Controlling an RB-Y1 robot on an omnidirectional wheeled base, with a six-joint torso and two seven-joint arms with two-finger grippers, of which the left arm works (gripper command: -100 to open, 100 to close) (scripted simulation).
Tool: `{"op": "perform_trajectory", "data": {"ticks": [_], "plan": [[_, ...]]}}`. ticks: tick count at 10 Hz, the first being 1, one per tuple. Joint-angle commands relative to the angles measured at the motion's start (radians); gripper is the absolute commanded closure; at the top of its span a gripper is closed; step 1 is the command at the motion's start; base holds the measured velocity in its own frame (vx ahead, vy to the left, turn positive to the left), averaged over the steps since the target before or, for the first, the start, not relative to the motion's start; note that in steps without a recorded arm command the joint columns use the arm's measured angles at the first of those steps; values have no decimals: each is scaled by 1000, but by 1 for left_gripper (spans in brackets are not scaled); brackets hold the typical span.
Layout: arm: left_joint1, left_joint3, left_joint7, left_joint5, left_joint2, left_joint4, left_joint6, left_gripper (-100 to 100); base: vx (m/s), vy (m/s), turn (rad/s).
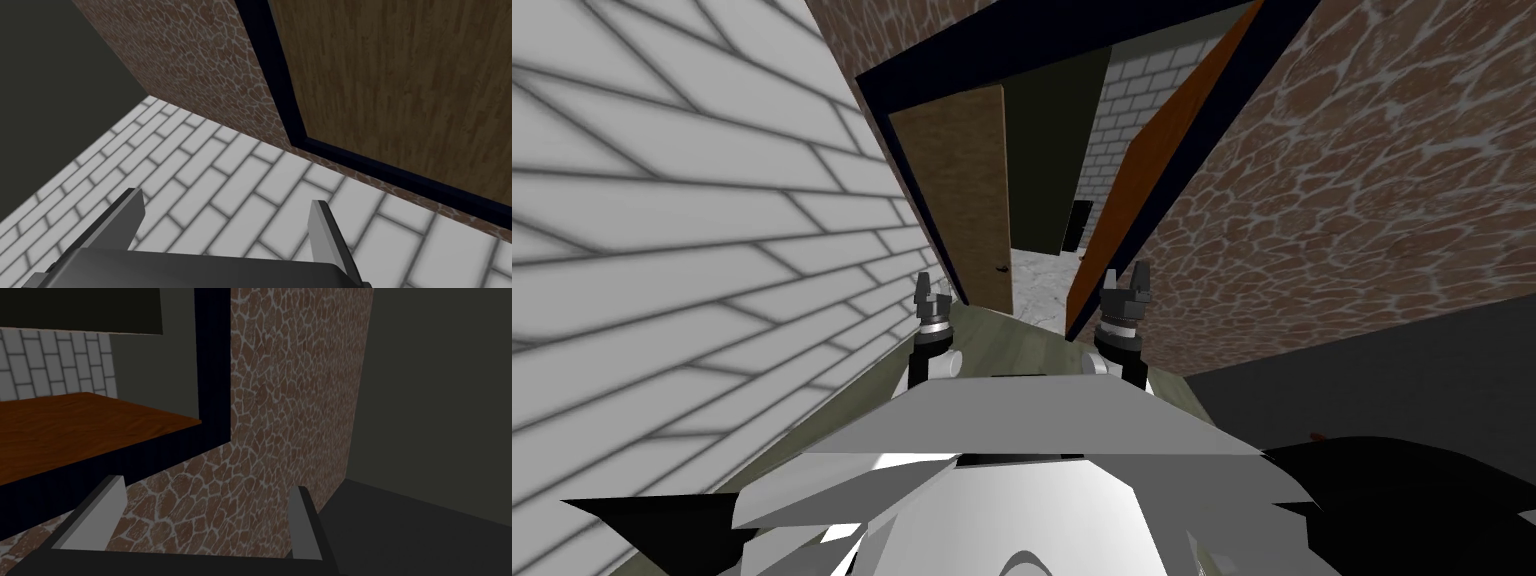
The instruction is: Push the door open
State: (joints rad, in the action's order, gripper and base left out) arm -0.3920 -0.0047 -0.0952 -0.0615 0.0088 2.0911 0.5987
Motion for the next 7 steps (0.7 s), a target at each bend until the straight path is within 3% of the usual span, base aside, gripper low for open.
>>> {"op": "perform_trajectory", "data": {"ticks": [1,7], "plan": [[15,8,1,-1,8,-38,3,-100,91,56,-122],[77,37,3,-5,34,-209,25,-100,78,74,-134]]}}
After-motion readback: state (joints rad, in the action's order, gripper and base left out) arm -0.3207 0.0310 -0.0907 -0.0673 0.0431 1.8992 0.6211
